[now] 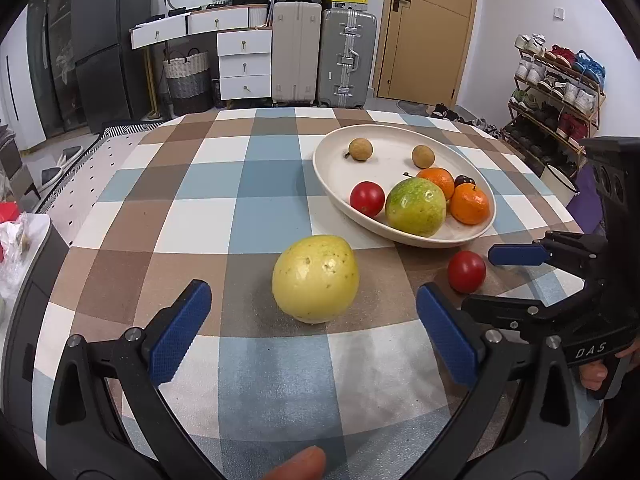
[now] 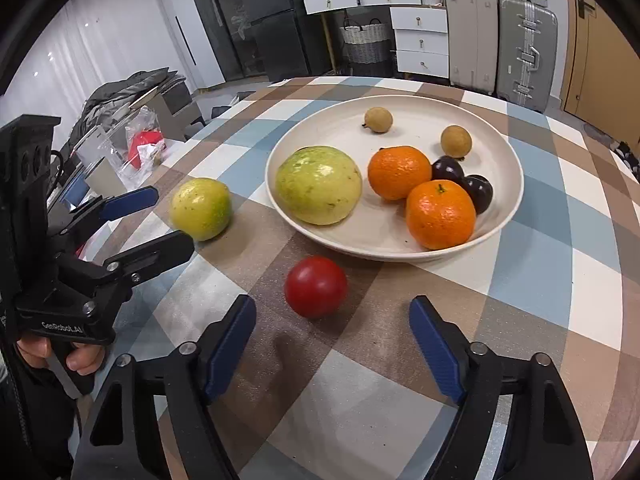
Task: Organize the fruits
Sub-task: 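Grasp the yellow pomelo with the left tool while the right tool grasps the red tomato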
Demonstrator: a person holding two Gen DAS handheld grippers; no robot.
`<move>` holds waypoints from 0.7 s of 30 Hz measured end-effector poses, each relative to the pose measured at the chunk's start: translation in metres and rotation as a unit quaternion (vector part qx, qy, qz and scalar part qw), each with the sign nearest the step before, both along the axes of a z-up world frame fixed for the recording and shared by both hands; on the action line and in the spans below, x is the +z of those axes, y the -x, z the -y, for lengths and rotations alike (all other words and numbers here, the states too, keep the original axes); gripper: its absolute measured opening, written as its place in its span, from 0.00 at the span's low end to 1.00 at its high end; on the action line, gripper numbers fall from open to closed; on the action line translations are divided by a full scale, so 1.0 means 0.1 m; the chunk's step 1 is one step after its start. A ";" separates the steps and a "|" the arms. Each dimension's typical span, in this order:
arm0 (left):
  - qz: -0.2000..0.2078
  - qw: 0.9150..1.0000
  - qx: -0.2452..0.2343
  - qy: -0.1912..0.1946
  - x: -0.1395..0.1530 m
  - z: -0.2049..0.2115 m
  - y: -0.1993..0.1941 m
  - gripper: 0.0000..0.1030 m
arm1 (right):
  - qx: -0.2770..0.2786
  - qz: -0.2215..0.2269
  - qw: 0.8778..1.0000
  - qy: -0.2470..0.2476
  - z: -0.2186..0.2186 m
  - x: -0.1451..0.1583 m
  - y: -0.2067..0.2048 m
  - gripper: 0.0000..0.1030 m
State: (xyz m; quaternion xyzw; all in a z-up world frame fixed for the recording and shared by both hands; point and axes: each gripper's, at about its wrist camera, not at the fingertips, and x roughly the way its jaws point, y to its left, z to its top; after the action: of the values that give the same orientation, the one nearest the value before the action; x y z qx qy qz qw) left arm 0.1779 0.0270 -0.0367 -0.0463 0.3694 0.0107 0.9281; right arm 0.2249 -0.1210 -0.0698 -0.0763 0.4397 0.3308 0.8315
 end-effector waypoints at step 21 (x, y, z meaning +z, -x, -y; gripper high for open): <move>-0.028 0.999 0.022 0.031 -0.10 -0.13 -0.16 0.89 | 0.014 0.044 0.998 0.047 -0.22 -0.02 0.07 0.41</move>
State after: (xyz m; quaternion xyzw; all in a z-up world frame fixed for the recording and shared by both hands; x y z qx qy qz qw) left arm 0.1934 0.0405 -0.0462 -0.0824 0.3943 0.0208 0.9150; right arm 0.2179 -0.0990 -0.0721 -0.1357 0.4169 0.3178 0.8407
